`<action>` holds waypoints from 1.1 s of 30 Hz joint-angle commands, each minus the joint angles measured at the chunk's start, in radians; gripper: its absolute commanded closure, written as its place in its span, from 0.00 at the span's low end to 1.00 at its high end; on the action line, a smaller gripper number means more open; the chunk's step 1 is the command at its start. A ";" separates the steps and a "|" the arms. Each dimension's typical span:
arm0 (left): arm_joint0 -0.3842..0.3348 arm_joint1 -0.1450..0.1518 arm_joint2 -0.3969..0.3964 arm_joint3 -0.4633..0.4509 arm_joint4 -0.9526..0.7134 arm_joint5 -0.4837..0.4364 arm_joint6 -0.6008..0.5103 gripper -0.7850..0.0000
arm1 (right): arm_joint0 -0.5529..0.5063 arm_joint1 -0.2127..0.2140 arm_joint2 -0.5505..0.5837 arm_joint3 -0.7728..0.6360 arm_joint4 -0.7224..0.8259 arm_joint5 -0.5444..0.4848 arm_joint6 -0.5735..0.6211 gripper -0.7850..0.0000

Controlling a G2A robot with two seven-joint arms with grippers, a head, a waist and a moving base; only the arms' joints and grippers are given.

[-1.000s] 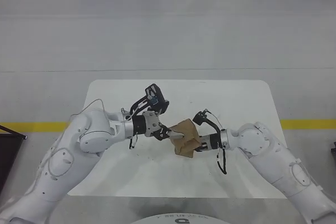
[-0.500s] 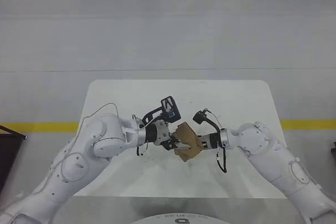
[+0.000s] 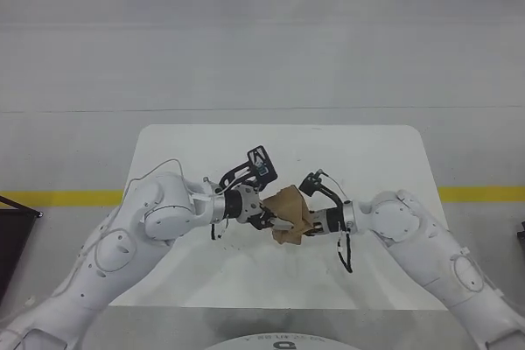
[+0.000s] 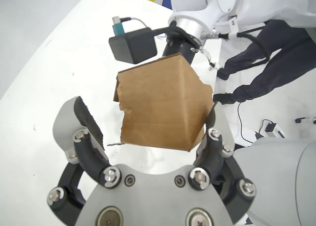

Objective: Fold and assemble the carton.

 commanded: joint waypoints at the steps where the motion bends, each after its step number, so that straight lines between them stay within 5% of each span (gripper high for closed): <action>1: -0.002 0.000 0.000 0.005 -0.001 -0.001 -0.002 0.00 | -0.006 0.002 0.005 -0.012 -0.022 0.008 -0.005 1.00; 6: -0.005 0.001 0.005 0.008 0.014 0.002 -0.014 0.00 | -0.021 0.006 0.014 -0.039 -0.051 0.011 -0.019 1.00; 8: -0.006 0.000 0.011 0.008 0.029 0.009 -0.021 0.24 | -0.025 0.007 0.016 -0.051 -0.065 0.003 -0.028 1.00; 9: -0.006 0.000 0.014 0.008 0.030 0.012 -0.022 0.51 | -0.027 0.007 0.018 -0.053 -0.070 0.002 -0.029 1.00; 14: -0.006 -0.001 0.021 0.011 0.027 0.009 -0.021 0.76 | -0.035 0.009 0.024 -0.061 -0.080 0.005 -0.034 1.00; 18: -0.007 0.000 0.018 0.012 0.016 0.000 -0.019 0.82 | -0.039 0.010 0.027 -0.063 -0.091 0.009 -0.037 1.00; 20: -0.004 0.000 0.015 0.014 -0.007 -0.012 -0.016 0.75 | -0.040 0.011 0.030 -0.063 -0.094 0.011 -0.038 1.00; 22: -0.005 0.002 0.009 0.013 -0.021 -0.019 -0.024 0.49 | -0.041 0.011 0.030 -0.065 -0.099 0.013 -0.037 1.00; 23: -0.005 0.002 0.007 0.012 -0.025 -0.021 -0.026 0.18 | -0.041 0.011 0.030 -0.066 -0.099 0.013 -0.038 1.00; 25: -0.004 0.005 -0.002 0.006 -0.042 -0.031 -0.032 0.00 | -0.042 0.011 0.031 -0.066 -0.108 0.015 -0.040 1.00; 33: 0.003 0.013 -0.027 -0.013 -0.077 -0.060 -0.036 0.00 | -0.044 0.012 0.033 -0.076 -0.147 0.017 -0.047 1.00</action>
